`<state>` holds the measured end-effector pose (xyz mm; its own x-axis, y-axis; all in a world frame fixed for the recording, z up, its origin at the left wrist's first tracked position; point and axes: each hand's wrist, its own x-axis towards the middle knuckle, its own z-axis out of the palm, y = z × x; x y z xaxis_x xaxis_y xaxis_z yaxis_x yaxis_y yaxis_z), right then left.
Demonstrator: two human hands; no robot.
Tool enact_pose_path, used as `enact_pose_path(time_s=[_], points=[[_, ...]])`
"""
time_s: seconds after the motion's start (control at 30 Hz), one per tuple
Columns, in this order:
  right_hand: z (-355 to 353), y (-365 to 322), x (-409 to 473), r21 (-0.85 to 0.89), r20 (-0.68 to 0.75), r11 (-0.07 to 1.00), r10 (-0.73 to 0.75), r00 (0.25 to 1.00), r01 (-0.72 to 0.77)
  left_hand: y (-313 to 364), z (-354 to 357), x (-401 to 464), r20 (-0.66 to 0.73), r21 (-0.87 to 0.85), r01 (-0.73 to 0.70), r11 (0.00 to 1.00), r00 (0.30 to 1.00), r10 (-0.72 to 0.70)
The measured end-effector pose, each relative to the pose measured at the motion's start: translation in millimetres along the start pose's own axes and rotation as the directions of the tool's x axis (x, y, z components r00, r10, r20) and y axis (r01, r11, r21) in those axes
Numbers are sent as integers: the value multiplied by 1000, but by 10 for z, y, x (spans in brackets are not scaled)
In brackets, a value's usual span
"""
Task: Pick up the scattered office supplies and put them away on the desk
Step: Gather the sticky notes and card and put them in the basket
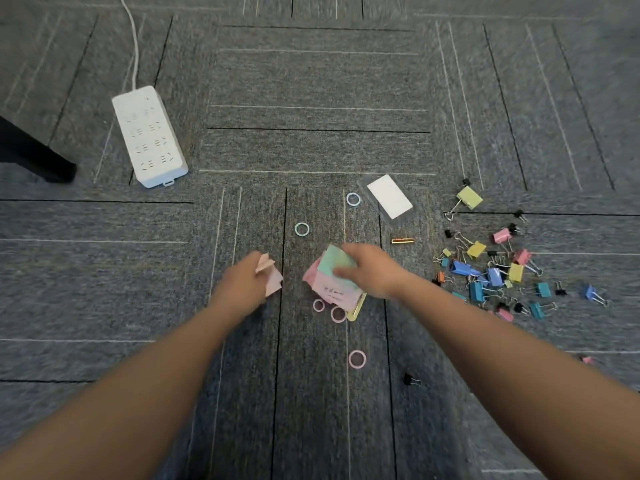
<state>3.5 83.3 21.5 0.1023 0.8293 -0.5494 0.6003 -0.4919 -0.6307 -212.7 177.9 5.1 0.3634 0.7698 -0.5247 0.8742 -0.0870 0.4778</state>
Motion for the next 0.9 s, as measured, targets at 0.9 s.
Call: enact_pose_path(time_s=[0.9], points=[[-877, 560, 754, -152, -471, 820, 430, 770, -551, 495, 137, 161, 135, -506, 193, 841, 980, -143]])
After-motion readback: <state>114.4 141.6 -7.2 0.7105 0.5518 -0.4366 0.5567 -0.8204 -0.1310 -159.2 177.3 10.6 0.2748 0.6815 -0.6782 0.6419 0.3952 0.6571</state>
